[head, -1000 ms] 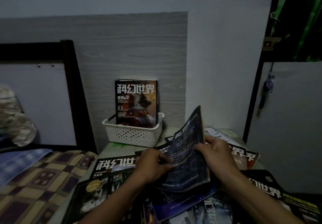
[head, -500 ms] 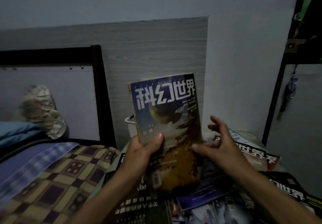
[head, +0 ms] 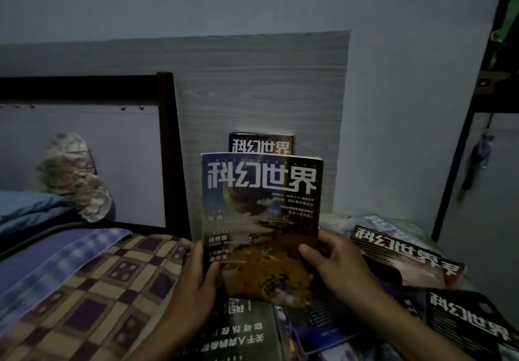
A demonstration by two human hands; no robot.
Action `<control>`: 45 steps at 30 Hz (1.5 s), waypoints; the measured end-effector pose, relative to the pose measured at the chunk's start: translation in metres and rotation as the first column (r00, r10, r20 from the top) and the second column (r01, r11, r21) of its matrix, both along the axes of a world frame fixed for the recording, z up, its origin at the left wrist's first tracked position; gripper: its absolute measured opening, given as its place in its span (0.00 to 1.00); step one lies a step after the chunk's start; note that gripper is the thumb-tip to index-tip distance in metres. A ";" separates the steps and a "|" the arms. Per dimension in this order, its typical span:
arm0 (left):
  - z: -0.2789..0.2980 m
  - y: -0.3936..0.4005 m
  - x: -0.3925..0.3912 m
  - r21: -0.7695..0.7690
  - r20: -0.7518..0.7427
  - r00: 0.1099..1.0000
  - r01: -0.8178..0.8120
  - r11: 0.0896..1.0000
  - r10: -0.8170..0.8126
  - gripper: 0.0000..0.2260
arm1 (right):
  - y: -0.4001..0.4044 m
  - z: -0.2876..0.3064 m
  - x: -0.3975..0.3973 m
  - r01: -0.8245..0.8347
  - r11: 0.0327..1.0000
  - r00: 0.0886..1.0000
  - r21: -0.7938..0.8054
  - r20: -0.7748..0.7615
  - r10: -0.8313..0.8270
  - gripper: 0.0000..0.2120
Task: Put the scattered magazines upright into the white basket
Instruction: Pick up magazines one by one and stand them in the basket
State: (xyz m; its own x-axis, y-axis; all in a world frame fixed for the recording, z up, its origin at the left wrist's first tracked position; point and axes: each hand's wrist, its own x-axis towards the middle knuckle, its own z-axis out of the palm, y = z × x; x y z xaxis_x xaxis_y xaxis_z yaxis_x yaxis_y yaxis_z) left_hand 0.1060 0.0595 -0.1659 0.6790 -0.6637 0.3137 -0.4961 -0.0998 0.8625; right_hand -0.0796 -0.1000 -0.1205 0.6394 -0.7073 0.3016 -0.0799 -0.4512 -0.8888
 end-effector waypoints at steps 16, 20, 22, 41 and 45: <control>0.105 -0.120 0.102 -0.425 0.002 0.991 -0.123 0.897 0.137 0.15 | -0.108 0.102 0.111 0.248 0.965 0.945 -0.079 0.237 -0.224 0.02; 0.092 -0.170 0.145 -0.301 -0.026 0.979 -0.199 0.933 0.201 0.10 | -0.152 0.079 0.152 0.297 0.949 0.950 -0.102 0.135 -0.283 0.05; 0.077 -0.186 0.162 -0.220 -0.015 0.973 -0.229 0.948 0.232 0.07 | -0.168 0.052 0.167 0.311 0.948 0.948 -0.071 0.096 -0.304 0.04; 0.021 -0.208 0.179 0.040 0.334 0.906 -0.291 0.956 0.262 0.05 | -0.179 -0.002 0.175 0.400 0.849 0.876 -0.345 -0.128 -0.464 0.10; 0.027 -0.193 0.141 -0.098 0.085 0.995 -0.043 0.994 0.051 0.05 | -0.162 0.013 0.138 0.107 0.994 0.990 -0.038 -0.085 -0.110 0.06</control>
